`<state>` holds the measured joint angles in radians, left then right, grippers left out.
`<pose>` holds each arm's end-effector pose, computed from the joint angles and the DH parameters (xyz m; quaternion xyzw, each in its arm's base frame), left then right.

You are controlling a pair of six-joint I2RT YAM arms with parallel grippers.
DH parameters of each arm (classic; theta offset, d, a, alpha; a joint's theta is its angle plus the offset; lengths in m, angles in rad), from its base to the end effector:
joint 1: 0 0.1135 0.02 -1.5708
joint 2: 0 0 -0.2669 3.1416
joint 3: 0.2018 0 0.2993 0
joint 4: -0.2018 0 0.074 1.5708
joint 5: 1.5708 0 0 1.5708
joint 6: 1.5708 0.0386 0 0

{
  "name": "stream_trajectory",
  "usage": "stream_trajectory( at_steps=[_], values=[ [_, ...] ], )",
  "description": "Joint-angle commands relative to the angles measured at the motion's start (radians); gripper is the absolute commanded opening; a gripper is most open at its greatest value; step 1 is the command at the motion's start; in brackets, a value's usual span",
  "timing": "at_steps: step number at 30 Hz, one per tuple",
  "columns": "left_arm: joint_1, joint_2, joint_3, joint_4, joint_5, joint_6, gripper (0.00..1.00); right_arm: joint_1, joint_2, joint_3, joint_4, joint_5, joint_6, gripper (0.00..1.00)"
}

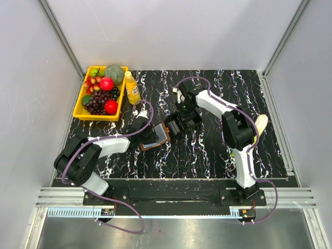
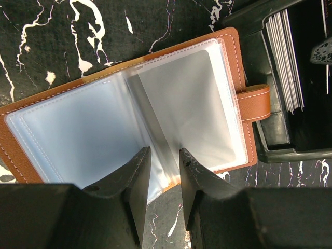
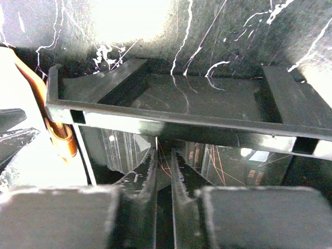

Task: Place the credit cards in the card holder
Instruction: Pick up the credit card from the storage box.

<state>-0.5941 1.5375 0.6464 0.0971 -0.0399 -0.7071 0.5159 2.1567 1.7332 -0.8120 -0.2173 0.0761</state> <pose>0.2669 -0.1784 0.1096 -0.0598 0.9234 -0.2146 0.3125 0.4276 0.2521 0.1646 -0.2315 0.9526 0.1506 0.1275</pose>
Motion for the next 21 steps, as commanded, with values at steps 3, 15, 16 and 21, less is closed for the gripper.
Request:
stream_trajectory(
  at_steps=[3,15,16,21],
  values=[
    [0.005,0.009,0.015,-0.019,0.006,0.009,0.34,0.001,-0.032,0.045,-0.006,0.111,-0.001,0.07],
    [0.007,0.009,0.019,-0.022,0.009,0.011,0.34,0.013,0.006,0.046,-0.016,0.213,0.004,0.12],
    [0.005,0.009,0.021,-0.023,0.009,0.011,0.34,0.012,0.006,0.039,-0.004,0.213,0.005,0.15],
    [0.005,0.013,0.024,-0.022,0.015,0.011,0.34,0.013,0.026,0.052,-0.004,0.170,-0.001,0.20]
  ],
)
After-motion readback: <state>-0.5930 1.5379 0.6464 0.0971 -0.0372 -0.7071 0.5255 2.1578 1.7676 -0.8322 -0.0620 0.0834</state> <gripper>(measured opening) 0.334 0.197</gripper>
